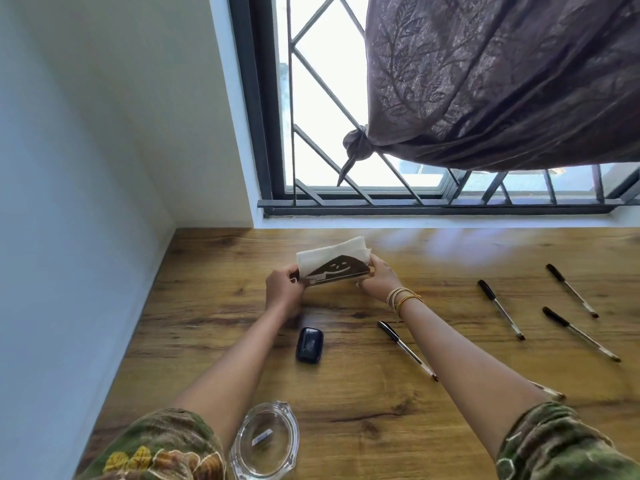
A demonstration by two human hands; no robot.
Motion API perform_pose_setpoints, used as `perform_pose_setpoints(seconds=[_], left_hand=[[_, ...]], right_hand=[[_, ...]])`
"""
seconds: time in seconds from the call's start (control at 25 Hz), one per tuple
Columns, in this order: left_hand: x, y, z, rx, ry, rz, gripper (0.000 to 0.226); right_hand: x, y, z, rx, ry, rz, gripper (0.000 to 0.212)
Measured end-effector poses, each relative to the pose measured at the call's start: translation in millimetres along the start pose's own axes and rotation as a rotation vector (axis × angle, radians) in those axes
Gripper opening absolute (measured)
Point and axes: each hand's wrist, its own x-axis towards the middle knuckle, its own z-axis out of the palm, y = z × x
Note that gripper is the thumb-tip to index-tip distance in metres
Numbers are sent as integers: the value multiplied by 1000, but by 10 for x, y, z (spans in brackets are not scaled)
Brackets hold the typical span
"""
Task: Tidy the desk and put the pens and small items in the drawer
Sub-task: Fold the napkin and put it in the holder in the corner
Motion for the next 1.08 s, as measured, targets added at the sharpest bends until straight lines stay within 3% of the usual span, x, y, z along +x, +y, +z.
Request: perform_pose_setpoints(seconds=[0.16,0.4,0.68,1.08], left_hand=[[-109,367,245,-24,-57,55,27],[-515,1101,1036,-2,-215,81,30],[-1095,1768,2313,-135,-477,191,22],[-1534,2843,3873,-229,-747,168,26]], right_hand=[[-197,214,-380,26,38,-31,52],[-750,895,-1486,153,172,-66,44],[-1653,2025,-2706,276,160,135,38],[-2191,3187,-3903,312,407,212,37]])
